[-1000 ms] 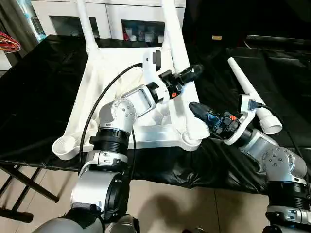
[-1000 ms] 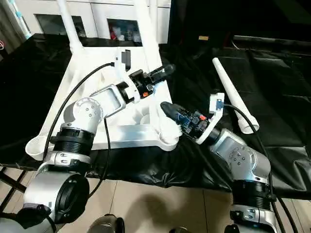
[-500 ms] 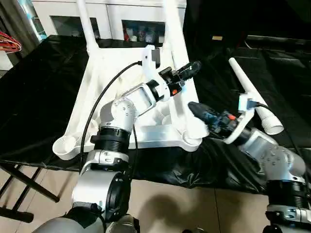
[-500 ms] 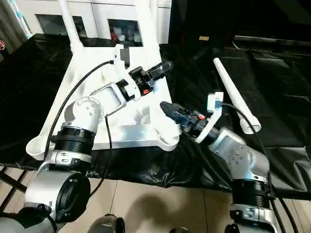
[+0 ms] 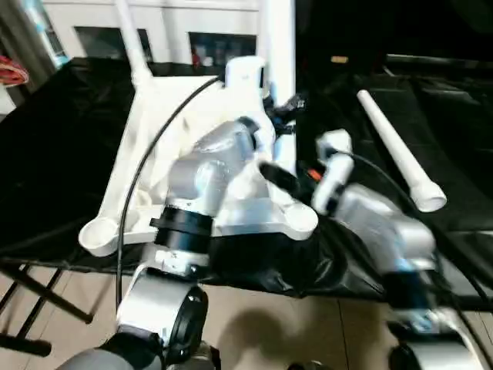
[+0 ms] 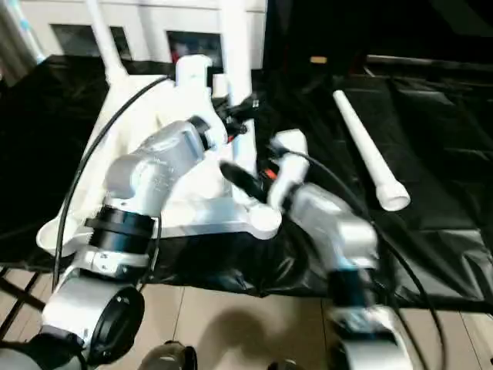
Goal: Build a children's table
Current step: Pick table leg
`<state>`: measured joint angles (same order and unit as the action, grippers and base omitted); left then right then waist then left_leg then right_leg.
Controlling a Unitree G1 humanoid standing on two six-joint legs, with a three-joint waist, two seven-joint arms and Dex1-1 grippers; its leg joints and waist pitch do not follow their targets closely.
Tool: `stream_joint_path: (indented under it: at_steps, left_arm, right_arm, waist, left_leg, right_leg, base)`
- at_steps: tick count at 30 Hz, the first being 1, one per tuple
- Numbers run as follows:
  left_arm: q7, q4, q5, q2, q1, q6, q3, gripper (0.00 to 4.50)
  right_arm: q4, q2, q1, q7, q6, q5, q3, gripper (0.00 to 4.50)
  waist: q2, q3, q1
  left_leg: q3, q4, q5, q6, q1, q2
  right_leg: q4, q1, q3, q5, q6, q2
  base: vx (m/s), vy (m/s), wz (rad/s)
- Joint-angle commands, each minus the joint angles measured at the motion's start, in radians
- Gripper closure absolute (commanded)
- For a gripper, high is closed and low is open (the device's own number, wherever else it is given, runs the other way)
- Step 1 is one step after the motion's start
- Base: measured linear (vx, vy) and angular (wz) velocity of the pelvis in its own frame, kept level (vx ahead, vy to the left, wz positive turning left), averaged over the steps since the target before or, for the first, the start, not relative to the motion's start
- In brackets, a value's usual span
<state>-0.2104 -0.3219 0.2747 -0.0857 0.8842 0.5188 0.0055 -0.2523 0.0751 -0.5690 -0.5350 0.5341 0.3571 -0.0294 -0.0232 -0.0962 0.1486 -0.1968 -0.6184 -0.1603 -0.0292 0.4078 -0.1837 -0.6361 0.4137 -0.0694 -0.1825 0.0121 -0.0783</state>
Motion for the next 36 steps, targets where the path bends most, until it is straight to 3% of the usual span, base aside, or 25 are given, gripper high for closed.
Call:
stream_joint_path:
  at_steps: [1, 10, 16, 27, 28, 29, 32, 34, 36]
  left_arm:
    - [0.025, 0.025, -0.04, 0.005, -0.013, -0.014, -0.029, 2.62]
    - [0.059, 0.042, -0.078, 0.005, -0.032, -0.027, -0.045, 2.62]
    - [0.063, 0.035, -0.086, 0.004, -0.03, -0.034, -0.044, 2.62]
    - [0.059, 0.032, -0.094, 0.004, -0.032, -0.036, -0.048, 2.62]
    - [0.057, 0.028, -0.093, 0.005, -0.032, -0.038, -0.046, 2.27]
    - [0.052, 0.026, -0.09, 0.007, -0.031, -0.037, -0.045, 1.92]
    - [0.019, 0.024, -0.051, 0.008, -0.032, -0.031, -0.021, 1.89]
    - [-0.01, 0.019, -0.02, 0.011, -0.03, -0.03, -0.001, 1.52]
    - [-0.096, 0.015, 0.033, 0.033, -0.031, -0.013, 0.017, 1.45]
  right_arm:
    - [-0.01, -0.007, -0.018, 0.029, -0.028, -0.03, 0.02, 1.31]
    - [-0.025, -0.027, -0.012, 0.05, -0.071, -0.068, 0.053, 1.96]
    - [-0.022, -0.025, -0.008, 0.043, -0.07, -0.069, 0.064, 2.5]
    - [-0.042, -0.023, -0.014, 0.029, -0.083, -0.074, 0.072, 2.59]
    - [-0.041, -0.018, -0.014, 0.019, -0.083, -0.071, 0.072, 2.59]
    - [-0.037, -0.011, -0.012, 0.005, -0.084, -0.066, 0.073, 2.59]
    - [-0.012, 0.011, 0.004, -0.046, -0.082, -0.047, 0.075, 2.59]
    - [0.006, 0.026, 0.015, -0.084, -0.08, -0.031, 0.074, 2.59]
    - [0.043, 0.054, 0.035, -0.159, -0.076, 0.004, 0.069, 2.59]
  waist:
    - [0.013, 0.107, -0.003]
    - [0.007, 0.107, -0.007]
    - [0.01, 0.107, -0.007]
    - [0.006, 0.108, -0.007]
    - [0.002, 0.109, -0.007]
    - [0.004, 0.108, -0.007]
    - [0.004, 0.109, -0.006]
    - [0.003, 0.109, -0.005]
    - [0.002, 0.109, -0.003]
  left_leg:
    - [0.031, 0.07, -0.139, 0.007, -0.026, -0.047]
    - [0.03, 0.069, -0.148, 0.009, -0.025, -0.046]
    - [0.03, 0.069, -0.15, 0.009, -0.026, -0.046]
    - [0.03, 0.068, -0.151, 0.013, -0.026, -0.045]
    - [0.031, 0.068, -0.151, 0.012, -0.026, -0.045]
    - [0.03, 0.068, -0.154, 0.012, -0.026, -0.045]
    - [0.03, 0.066, -0.152, 0.016, -0.025, -0.044]
    - [0.03, 0.066, -0.15, 0.02, -0.025, -0.044]
    - [0.029, 0.064, -0.152, 0.028, -0.025, -0.044]
  right_leg:
    - [0.08, -0.052, 0.048, -0.159, 0.173, -0.076]
    - [0.08, -0.053, 0.048, -0.148, 0.188, -0.077]
    - [0.079, -0.054, 0.048, -0.143, 0.186, -0.076]
    - [0.078, -0.054, 0.048, -0.127, 0.195, -0.075]
    - [0.077, -0.054, 0.048, -0.125, 0.196, -0.075]
    - [0.079, -0.054, 0.048, -0.123, 0.195, -0.075]
    - [0.078, -0.057, 0.047, -0.109, 0.2, -0.074]
    - [0.077, -0.059, 0.048, -0.102, 0.204, -0.075]
    - [0.078, -0.059, 0.047, -0.099, 0.214, -0.077]
  base:
    - [0.0, 0.0, 0.0]
    - [0.0, 0.0, 0.0]
    - [0.0, 0.0, 0.0]
    - [0.0, 0.0, 0.0]
    - [0.0, 0.0, 0.0]
    - [0.0, 0.0, 0.0]
    - [0.0, 0.0, 0.0]
    - [0.0, 0.0, 0.0]
    - [0.0, 0.0, 0.0]
